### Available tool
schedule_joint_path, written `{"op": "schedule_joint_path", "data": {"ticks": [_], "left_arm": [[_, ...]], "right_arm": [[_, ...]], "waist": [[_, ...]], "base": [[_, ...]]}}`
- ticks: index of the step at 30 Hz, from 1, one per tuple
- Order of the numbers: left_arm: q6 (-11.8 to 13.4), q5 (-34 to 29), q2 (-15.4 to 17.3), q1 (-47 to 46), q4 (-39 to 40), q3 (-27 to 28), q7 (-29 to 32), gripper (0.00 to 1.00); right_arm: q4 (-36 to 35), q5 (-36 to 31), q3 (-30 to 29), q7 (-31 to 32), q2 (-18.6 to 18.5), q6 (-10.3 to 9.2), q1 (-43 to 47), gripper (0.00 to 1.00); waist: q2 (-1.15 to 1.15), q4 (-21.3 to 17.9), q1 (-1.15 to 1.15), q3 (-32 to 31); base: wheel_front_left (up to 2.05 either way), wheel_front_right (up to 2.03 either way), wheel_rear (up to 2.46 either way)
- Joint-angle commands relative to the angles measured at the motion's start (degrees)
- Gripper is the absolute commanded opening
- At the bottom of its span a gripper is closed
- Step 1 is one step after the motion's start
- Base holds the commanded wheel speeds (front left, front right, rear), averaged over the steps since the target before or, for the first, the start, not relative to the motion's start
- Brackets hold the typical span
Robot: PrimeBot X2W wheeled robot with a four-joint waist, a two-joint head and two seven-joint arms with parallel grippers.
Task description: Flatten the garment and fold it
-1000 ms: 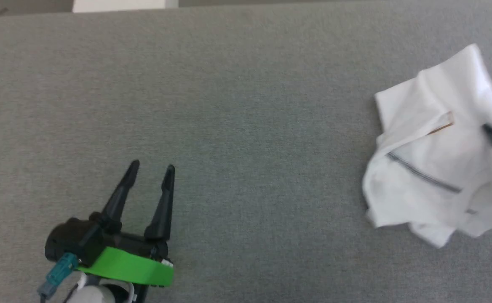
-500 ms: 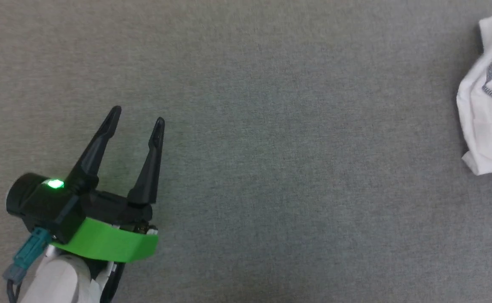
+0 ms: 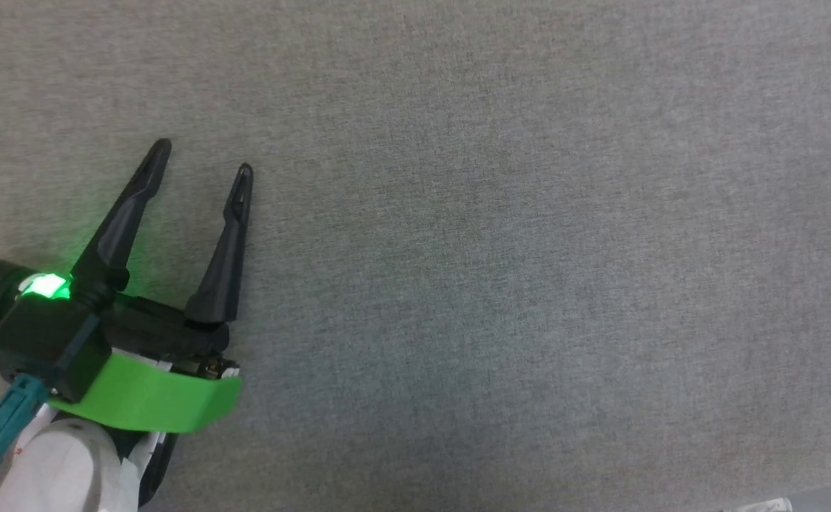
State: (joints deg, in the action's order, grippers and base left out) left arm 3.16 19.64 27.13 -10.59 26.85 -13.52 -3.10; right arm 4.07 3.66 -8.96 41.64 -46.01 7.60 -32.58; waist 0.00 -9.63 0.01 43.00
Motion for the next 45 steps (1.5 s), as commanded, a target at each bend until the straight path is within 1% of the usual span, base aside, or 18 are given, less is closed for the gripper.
{"op": "schedule_joint_path", "data": {"ticks": [1, 4, 6, 7, 8, 9, 16, 17, 20, 21, 23, 28, 33, 36, 40, 42, 45], "left_arm": [[0.40, -0.45, 0.54, -0.93, 0.39, 0.41, 0.16, 1.00], [0.96, -0.60, 0.59, -1.07, 0.88, 0.85, 0.26, 1.00], [1.34, -0.62, 0.50, -1.28, 1.16, 1.07, 0.39, 1.00], [1.53, -0.54, 0.40, -1.42, 1.30, 1.18, 0.45, 1.00], [1.72, -0.42, 0.23, -1.58, 1.45, 1.33, 0.34, 1.00], [1.83, 0.74, -0.39, -1.73, 1.53, 1.37, 0.39, 1.00], [1.98, 2.25, -2.24, -1.20, -0.60, 0.82, -1.84, 1.00], [2.72, 2.48, -3.07, -0.49, -2.07, 0.96, -2.70, 1.00], [3.80, 3.05, -4.37, 0.81, -3.99, 1.42, -4.32, 1.00], [4.37, 3.54, -5.05, 1.94, -5.09, 1.86, -5.45, 1.00], [5.22, 3.58, -5.59, 3.11, -6.09, 2.43, -6.66, 1.00], [5.89, 4.46, -7.07, 5.90, -8.27, 2.50, -8.45, 1.00], [6.73, 4.89, -8.21, 8.83, -9.65, 2.74, -9.64, 1.00], [7.32, 5.05, -9.14, 10.35, -10.32, 3.01, -10.33, 1.00], [7.45, 4.96, -10.34, 11.95, -11.58, 2.85, -11.04, 1.00], [7.37, 4.33, -10.66, 12.51, -12.65, 2.70, -11.32, 1.00], [6.70, 3.56, -11.44, 12.88, -14.36, 2.32, -11.64, 1.00]], "right_arm": [[0.88, -0.62, -0.44, -1.21, -0.26, -0.11, -1.11, 0.00], [2.72, -1.21, -0.97, -3.08, 0.56, -0.11, -1.79, 0.00], [4.12, -1.90, -0.90, -4.58, 0.90, -0.11, -2.43, 0.62], [4.96, -2.27, -0.74, -5.39, 1.13, -0.11, -2.85, 0.98], [5.62, -2.58, -0.55, -6.05, 1.31, -0.11, -3.22, 1.00], [8.17, -3.72, 0.15, -8.26, 1.91, -0.11, -4.60, 1.00], [14.76, -4.40, 0.20, -12.48, 2.38, -0.11, -6.06, 1.00], [16.06, -4.49, 0.36, -13.97, 2.73, -0.11, -5.68, 1.00], [16.12, -3.71, 0.47, -17.04, 4.58, -0.11, -5.06, 1.00], [15.41, -2.35, 0.44, -18.91, 7.01, -0.11, -4.75, 1.00], [13.89, -1.83, 0.84, -20.57, 9.10, -0.11, -3.96, 1.00], [8.10, -1.21, 0.05, -22.72, 15.16, -0.11, 1.32, 1.00], [-1.54, -1.37, -1.18, -25.72, 22.89, -0.11, 9.05, 1.00], [-7.91, -2.80, -1.28, -27.98, 28.44, -0.11, 13.90, 1.00], [-14.17, -4.86, -1.25, -30.77, 35.79, -0.11, 20.12, 1.00], [-16.17, -5.72, -1.28, -32.49, 38.77, -0.11, 22.96, 1.00], [-18.29, -6.73, -1.37, -35.36, 41.79, -0.11, 26.68, 1.00]], "waist": [[0.00, -0.80, -0.01, 1.83], [0.00, -1.01, -0.01, 2.34], [0.00, -1.17, -0.01, 2.53], [0.00, -1.27, -0.01, 2.49], [0.00, -1.35, -0.01, 2.38], [0.00, -1.51, -0.01, 1.36], [0.00, -0.95, -0.01, -3.82], [0.00, -0.72, -0.01, -6.30], [0.00, -0.50, -0.01, -9.93], [0.00, -0.51, -0.01, -12.36], [0.00, -0.36, -0.01, -14.64], [0.00, 1.03, -0.01, -20.32], [0.00, 2.89, -0.01, -24.77], [0.00, 4.10, -0.01, -26.87], [0.00, 5.98, -0.01, -29.32], [0.00, 7.00, -0.01, -30.21], [0.00, 8.55, -0.01, -31.28]], "base": [[0.00, 0.00, 0.00], [0.00, 0.00, 0.00], [0.00, 0.00, 0.00], [0.00, 0.00, 0.00], [0.00, 0.00, 0.00], [0.00, 0.00, 0.00], [0.00, 0.00, 0.00], [0.00, 0.00, 0.00], [0.00, 0.00, 0.00], [0.00, 0.00, 0.00], [0.00, 0.00, 0.00], [0.00, 0.00, 0.00], [0.00, 0.00, 0.00], [0.00, 0.00, 0.00], [0.00, 0.00, 0.00], [0.00, 0.00, 0.00], [0.00, 0.00, 0.00]]}}
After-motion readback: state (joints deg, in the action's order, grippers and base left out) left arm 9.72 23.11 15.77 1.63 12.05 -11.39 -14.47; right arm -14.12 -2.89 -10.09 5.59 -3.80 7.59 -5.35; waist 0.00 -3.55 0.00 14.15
